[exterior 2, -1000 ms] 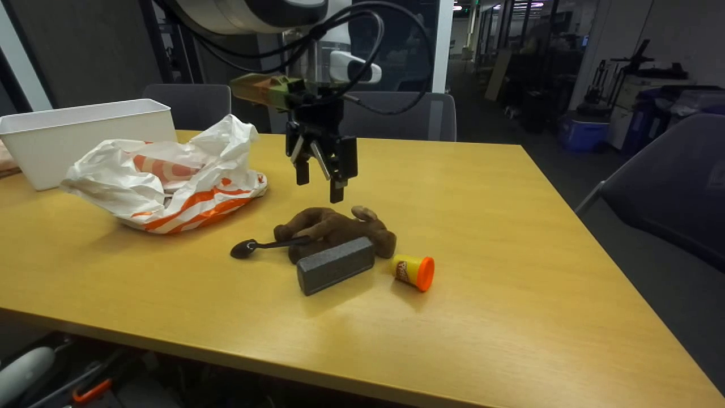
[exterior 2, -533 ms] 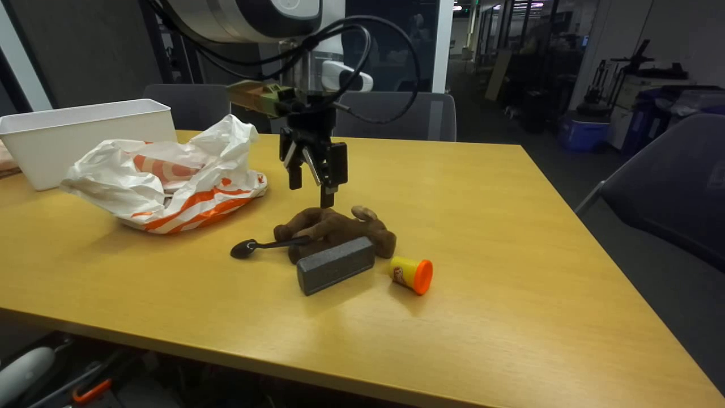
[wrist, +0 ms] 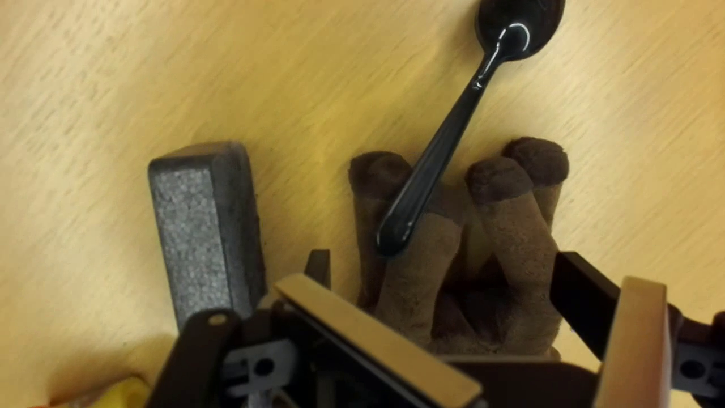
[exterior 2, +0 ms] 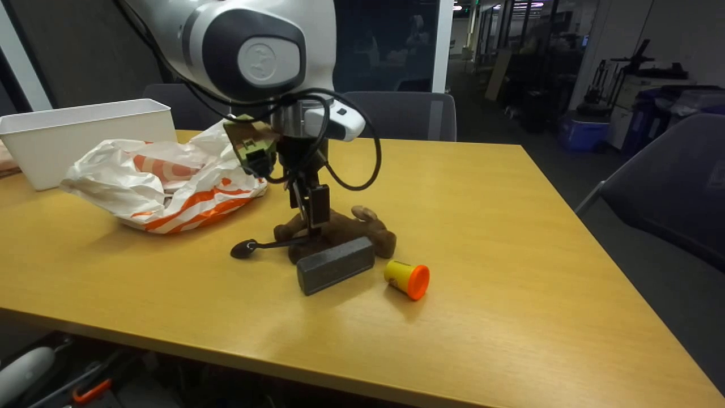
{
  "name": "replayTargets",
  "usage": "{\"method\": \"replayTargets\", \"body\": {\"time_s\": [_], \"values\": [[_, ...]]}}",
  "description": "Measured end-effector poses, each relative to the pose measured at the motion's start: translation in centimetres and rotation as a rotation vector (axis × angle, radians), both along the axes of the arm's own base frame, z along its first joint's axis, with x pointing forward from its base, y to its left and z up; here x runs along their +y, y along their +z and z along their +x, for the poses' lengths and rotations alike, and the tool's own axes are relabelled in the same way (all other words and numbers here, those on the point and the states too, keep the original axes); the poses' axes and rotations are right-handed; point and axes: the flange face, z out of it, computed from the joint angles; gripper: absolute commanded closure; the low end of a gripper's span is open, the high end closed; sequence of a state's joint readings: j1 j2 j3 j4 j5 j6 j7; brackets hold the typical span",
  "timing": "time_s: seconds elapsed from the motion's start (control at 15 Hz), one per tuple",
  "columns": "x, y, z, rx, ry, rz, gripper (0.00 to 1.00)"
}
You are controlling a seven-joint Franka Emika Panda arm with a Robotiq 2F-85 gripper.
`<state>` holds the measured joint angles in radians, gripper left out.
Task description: Pick up the objects on the right side of the table and put them in the plastic bag.
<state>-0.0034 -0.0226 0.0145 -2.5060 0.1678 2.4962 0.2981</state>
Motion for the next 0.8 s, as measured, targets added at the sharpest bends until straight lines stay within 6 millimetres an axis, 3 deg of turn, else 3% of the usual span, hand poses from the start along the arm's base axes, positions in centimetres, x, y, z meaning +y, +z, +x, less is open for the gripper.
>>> {"method": "replayTargets", "body": {"time_s": [0.33, 0.8], "values": [[0.6, -3.7, -2.1, 0.057, -0.09, -0.012, 0.0], [2.1, -4.0, -2.4, 0.057, -0.085, -0.014, 0.0]]}}
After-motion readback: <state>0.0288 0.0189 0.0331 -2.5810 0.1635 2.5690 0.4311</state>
